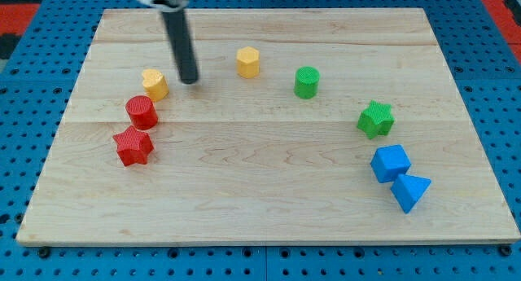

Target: Move the red blocks along with the yellow heart to the left center of the board

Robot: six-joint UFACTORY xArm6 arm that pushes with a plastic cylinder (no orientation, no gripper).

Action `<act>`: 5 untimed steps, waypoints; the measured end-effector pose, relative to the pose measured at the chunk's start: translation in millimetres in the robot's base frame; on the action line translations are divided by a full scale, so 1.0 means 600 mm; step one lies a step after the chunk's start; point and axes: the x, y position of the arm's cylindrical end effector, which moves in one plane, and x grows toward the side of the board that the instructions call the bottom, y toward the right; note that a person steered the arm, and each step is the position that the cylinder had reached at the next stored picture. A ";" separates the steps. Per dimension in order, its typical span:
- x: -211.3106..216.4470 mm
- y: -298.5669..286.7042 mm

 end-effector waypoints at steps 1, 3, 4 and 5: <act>0.023 -0.102; 0.035 -0.191; 0.018 -0.008; 0.126 0.112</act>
